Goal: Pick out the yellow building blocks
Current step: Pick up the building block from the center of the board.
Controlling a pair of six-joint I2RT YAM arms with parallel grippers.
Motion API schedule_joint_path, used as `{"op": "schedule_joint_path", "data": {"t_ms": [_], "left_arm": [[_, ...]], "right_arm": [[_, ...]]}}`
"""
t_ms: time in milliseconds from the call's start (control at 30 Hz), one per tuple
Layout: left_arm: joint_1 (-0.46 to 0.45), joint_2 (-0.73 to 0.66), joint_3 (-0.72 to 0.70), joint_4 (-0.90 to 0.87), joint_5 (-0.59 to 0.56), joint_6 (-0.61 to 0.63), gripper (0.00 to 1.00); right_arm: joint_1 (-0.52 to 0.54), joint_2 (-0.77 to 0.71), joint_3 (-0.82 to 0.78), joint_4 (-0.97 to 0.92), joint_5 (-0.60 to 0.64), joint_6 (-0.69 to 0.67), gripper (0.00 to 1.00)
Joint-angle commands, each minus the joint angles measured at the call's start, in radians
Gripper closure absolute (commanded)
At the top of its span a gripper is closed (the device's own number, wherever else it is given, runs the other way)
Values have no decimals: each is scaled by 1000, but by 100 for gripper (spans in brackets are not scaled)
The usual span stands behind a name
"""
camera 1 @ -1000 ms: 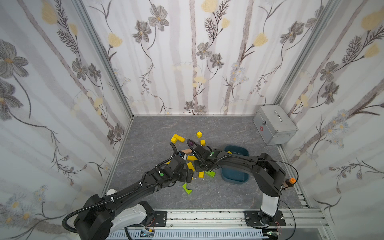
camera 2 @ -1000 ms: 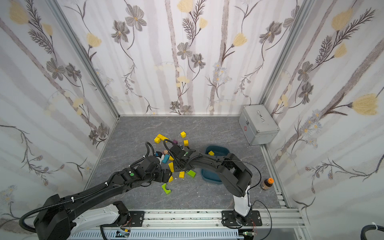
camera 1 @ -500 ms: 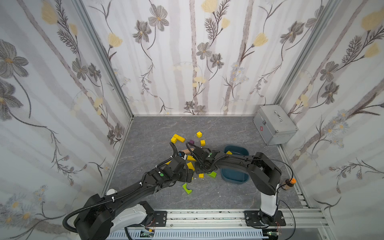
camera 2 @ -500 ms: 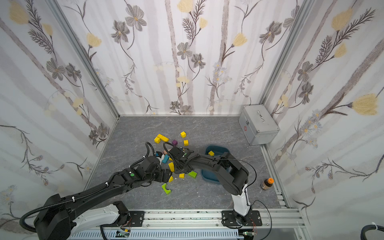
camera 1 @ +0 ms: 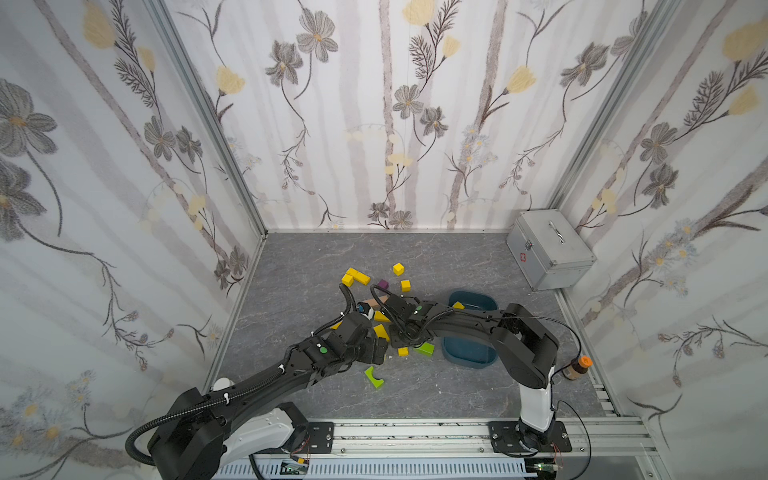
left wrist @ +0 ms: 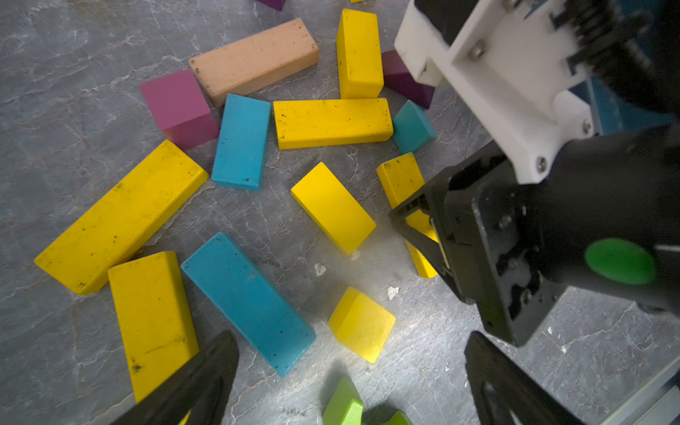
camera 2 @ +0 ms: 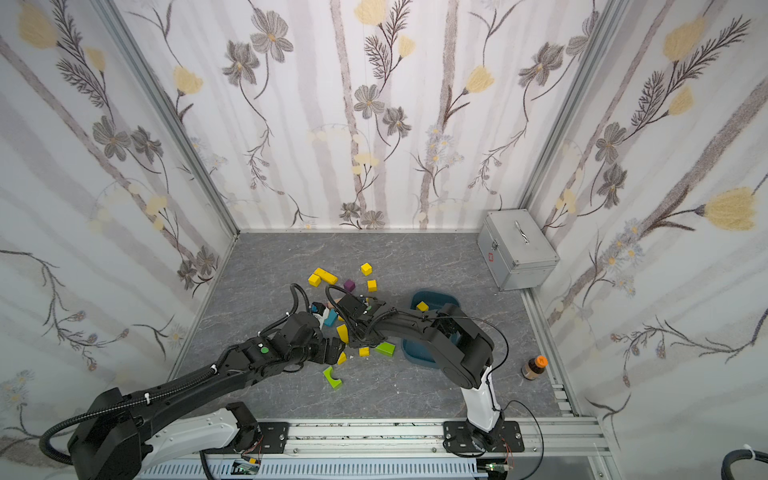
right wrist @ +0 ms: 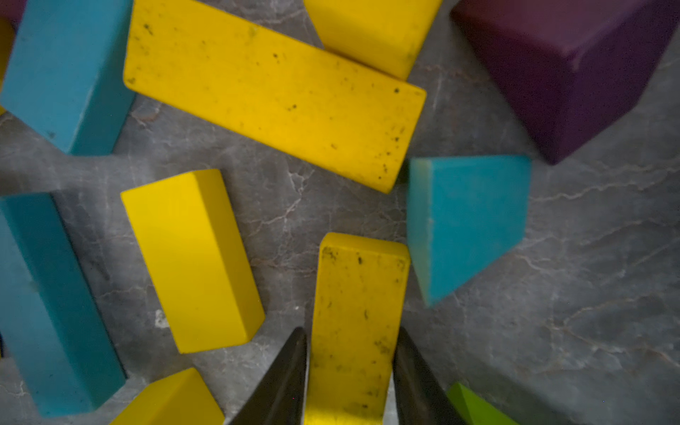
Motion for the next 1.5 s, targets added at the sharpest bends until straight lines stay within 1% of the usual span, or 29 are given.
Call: {"op": "schedule_joint_path", "data": {"t_ms": [0, 200, 400, 733, 1200, 1467], "left_arm": [[3, -4, -2, 29, -19, 9, 3], [4, -4, -4, 28, -15, 9, 3], [5, -11, -4, 31, -21, 10, 2], [12, -41, -11, 36, -31, 11, 2], [12, -58, 14, 56, -47, 23, 2], [15, -79, 25, 175, -64, 96, 1]], "right_arm": [[2, 11, 5, 1, 7, 4, 62], [2, 12, 17, -9, 23, -9, 68], [5, -4, 30, -7, 38, -16, 72], [23, -54, 32, 35, 49, -23, 72], [28, -149, -27, 126, 46, -41, 73], [28, -180, -8, 112, 68, -58, 73]]}}
